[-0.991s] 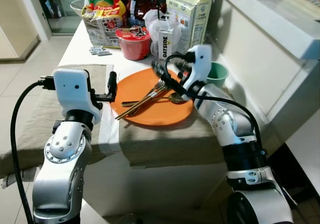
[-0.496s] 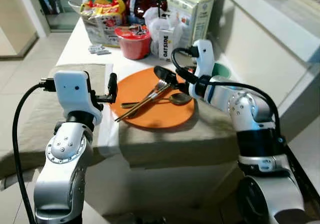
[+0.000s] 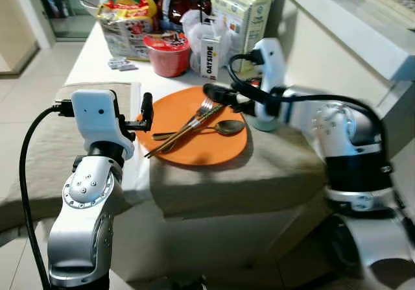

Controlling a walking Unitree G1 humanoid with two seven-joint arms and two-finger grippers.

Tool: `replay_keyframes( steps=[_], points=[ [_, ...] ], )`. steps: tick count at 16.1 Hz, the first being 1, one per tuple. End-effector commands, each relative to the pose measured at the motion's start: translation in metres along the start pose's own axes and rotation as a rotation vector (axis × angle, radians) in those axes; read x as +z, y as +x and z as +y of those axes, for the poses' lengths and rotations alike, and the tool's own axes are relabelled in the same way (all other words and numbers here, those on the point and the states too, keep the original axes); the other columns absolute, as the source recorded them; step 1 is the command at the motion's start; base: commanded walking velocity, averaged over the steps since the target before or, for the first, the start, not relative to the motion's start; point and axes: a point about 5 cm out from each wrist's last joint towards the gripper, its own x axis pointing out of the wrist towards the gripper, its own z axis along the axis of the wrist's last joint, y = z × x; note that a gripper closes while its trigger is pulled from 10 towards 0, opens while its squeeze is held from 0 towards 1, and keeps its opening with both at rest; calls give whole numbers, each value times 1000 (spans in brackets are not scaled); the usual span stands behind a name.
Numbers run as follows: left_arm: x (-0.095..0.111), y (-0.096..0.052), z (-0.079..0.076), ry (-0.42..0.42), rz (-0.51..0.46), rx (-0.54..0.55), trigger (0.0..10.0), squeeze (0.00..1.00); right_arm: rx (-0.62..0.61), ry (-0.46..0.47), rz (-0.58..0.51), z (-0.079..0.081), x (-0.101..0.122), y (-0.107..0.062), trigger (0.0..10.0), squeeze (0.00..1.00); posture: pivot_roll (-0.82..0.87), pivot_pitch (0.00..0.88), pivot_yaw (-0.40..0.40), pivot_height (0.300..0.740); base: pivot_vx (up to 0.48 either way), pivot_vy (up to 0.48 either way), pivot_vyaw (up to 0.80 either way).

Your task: Setting the table

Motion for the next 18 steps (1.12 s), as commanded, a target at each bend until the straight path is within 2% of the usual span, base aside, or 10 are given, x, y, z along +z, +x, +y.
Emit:
replay_keyframes(
  steps=[1, 3, 4, 5, 6, 7, 9, 11, 15, 18],
  points=[
    [0, 3, -1, -6, 0, 8, 10000, 0, -17, 73, 11, 3, -7, 1, 10000, 0, -14, 17, -44, 740, 0, 0, 0],
    [0, 6, -2, 3, -5, 3, 10000, 0, 44, 48, -3, 17, -15, 4, 10000, 0, -18, 8, -43, 740, 0, 0, 0],
    [0, 8, -3, 9, -4, -14, 10000, 0, -14, -157, -81, 10, -11, 0, 10000, 0, -16, 1, -43, 740, 0, 0, 0],
    [4, 13, -1, 13, -14, -37, 10000, 0, -126, -478, -229, 2, -1, -7, 10000, 0, -15, 0, -37, 740, 0, 0, 0],
    [10, 20, 5, -23, -13, -66, 10000, 0, -200, -686, -341, 1, 5, -16, 10000, 0, -18, 0, -24, 740, 0, 0, 0],
    [14, 24, 13, -19, -9, -70, 10000, 0, -246, -769, -395, -1, 5, -23, 10000, 0, -24, 0, -12, 740, 0, 0, 0],
    [24, 41, 38, -21, 33, -111, 10000, 0, -358, -822, -434, -9, -22, -46, 10000, 0, -61, 7, 26, 740, 0, 0, 0],
    [24, 50, 44, -25, 59, -133, 10000, 0, -399, -798, -413, -13, -52, -59, 10000, 0, -94, 18, 50, 740, 0, 0, 0],
    [10, 61, 31, -57, 95, -269, 10000, 0, -481, -814, -427, -27, -98, -86, 10000, 0, -129, 36, 74, 740, 0, 0, 0],
    [18, 75, 28, -89, 150, -391, 10000, 0, -492, -837, -418, -29, -113, -96, 10000, 0, -134, 42, 93, 740, 0, 0, 0]
  ],
)
